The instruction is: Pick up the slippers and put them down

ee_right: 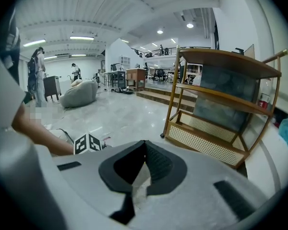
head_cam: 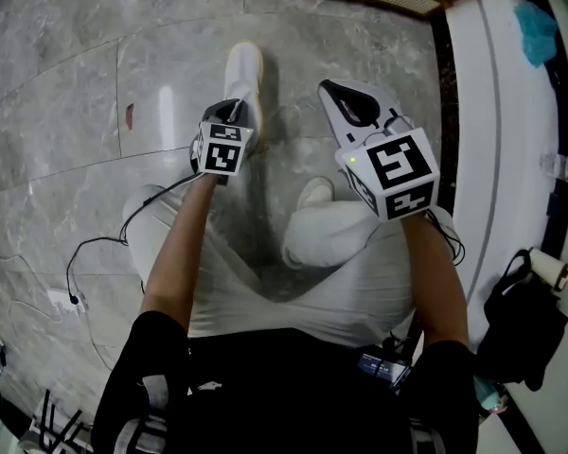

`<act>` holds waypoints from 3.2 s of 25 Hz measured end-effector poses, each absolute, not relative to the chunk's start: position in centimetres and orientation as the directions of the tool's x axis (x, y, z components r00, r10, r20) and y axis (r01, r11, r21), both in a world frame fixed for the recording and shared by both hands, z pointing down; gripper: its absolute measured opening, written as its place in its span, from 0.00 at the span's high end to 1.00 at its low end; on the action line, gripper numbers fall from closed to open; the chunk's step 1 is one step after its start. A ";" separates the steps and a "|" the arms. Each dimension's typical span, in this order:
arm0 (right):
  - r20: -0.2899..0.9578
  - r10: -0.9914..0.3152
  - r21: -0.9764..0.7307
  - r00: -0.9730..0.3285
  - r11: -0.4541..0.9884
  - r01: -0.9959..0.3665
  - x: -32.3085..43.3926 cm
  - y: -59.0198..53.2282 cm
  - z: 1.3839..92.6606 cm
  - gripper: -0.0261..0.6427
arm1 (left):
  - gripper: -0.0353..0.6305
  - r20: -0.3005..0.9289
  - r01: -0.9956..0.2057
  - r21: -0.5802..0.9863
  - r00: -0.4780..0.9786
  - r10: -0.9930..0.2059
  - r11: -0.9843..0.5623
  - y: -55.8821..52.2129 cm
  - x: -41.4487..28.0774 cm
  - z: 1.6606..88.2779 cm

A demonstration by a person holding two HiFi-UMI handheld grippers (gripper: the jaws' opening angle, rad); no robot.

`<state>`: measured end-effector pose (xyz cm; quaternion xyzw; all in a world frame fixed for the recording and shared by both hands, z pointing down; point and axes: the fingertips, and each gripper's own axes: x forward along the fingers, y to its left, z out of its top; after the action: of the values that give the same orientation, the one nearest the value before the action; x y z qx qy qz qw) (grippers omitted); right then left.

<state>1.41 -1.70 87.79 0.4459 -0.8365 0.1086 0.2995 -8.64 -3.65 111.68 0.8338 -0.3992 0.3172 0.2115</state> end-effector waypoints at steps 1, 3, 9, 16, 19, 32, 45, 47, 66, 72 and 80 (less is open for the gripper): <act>0.600 -0.678 0.086 -0.424 0.582 -0.809 1.3 -1.7 87.9 0.96 | 0.92 0.706 -0.801 0.103 0.476 -0.524 -0.589 -3.5 -8.7 112.3; 0.605 -0.672 0.091 -0.428 0.592 -0.801 1.1 -1.7 88.0 0.96 | 0.92 0.717 -0.804 0.109 0.471 -0.514 -0.584 -3.4 -8.8 113.4; 0.598 -0.671 0.124 -0.438 0.617 -0.777 0.0 -1.9 87.5 0.96 | 0.92 0.754 -0.807 0.149 0.467 -0.461 -0.572 -2.5 -9.1 115.9; 0.621 -0.653 0.133 -0.433 0.632 -0.763 -0.1 -1.7 88.2 0.96 | 0.92 0.806 -0.795 0.168 0.451 -0.382 -0.584 -0.8 -9.0 118.6; 0.621 -0.654 0.134 -0.431 0.631 -0.764 0.0 -1.7 88.1 0.96 | 0.92 0.815 -0.792 0.182 0.452 -0.361 -0.582 -0.3 -9.0 119.2; 0.628 -0.649 0.152 -0.430 0.644 -0.750 -0.1 -1.4 88.2 0.96 | 0.92 0.828 -0.798 0.188 0.442 -0.345 -0.572 -0.1 -9.0 119.6; 0.624 -0.653 0.142 -0.430 0.635 -0.759 0.2 -1.6 88.0 0.96 | 0.92 0.778 -0.827 0.177 0.449 -0.438 -0.534 -1.6 -9.8 116.0; 0.625 -0.656 0.150 -0.423 0.632 -0.760 0.3 -1.6 88.0 0.96 | 0.93 0.760 -0.840 0.183 0.450 -0.469 -0.510 -2.1 -10.0 114.7; 0.601 -0.693 0.183 -0.398 0.604 -0.776 0.6 -2.2 87.0 0.96 | 0.94 0.511 -0.764 0.164 0.607 -0.608 -0.624 -5.4 -7.9 99.3; 0.601 -0.691 0.175 -0.402 0.605 -0.777 0.8 -2.7 87.0 0.96 | 0.94 0.413 -0.741 0.143 0.648 -0.640 -0.657 -5.1 -6.8 93.8; 0.580 -0.707 0.121 -0.405 0.566 -0.816 0.8 -4.1 85.7 0.96 | 0.94 0.279 -0.716 0.114 0.688 -0.670 -0.689 -5.5 -5.5 88.1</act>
<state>0.85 -4.11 85.69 0.4570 -0.8331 0.0909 0.2980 -5.46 -5.52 88.12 0.9125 -0.3797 0.1082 0.1072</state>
